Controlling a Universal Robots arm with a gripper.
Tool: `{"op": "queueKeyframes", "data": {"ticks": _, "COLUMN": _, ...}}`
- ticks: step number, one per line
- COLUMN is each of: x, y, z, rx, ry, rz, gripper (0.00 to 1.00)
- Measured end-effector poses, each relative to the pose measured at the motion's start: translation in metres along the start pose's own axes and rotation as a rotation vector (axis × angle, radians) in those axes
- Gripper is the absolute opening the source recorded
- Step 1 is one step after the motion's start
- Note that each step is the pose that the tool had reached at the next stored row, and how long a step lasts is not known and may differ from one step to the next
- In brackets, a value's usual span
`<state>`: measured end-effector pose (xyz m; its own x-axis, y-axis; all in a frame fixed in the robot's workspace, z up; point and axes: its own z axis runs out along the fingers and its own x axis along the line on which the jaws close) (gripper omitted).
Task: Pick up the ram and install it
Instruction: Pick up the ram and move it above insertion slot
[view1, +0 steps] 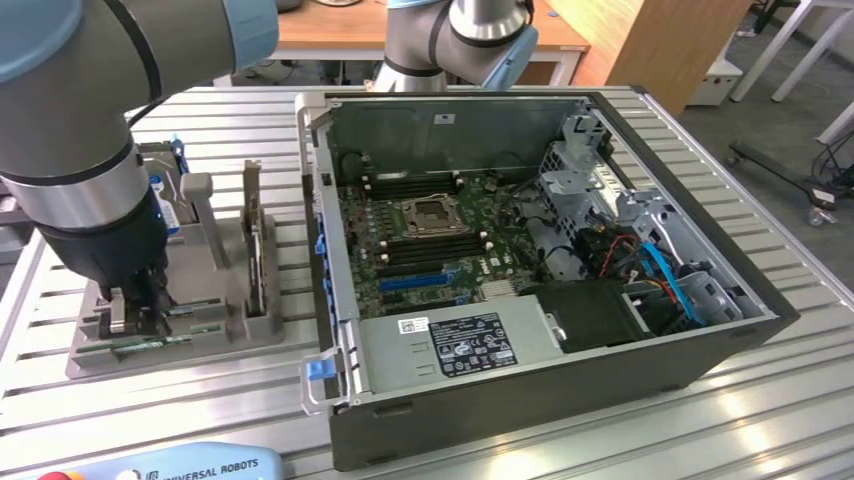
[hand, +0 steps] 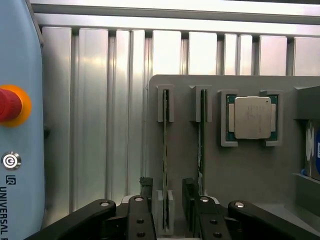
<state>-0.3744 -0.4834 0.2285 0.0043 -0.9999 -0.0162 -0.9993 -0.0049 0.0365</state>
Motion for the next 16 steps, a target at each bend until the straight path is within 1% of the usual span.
{"op": "queueKeyframes", "data": {"ticks": 6, "x": 0.000, "y": -0.0003, "z": 0.0075, "rx": 0.0000, "ry": 0.0000, "rz": 0.000, "gripper": 0.37}}
{"op": "queueKeyframes", "data": {"ticks": 11, "x": 0.000, "y": -0.0003, "z": 0.0083, "rx": -0.0001, "ry": 0.0001, "rz": 0.000, "gripper": 0.37}}
{"op": "queueKeyframes", "data": {"ticks": 16, "x": 0.000, "y": -0.0005, "z": 0.0142, "rx": 0.0000, "ry": 0.0000, "rz": 0.000, "gripper": 0.37}}
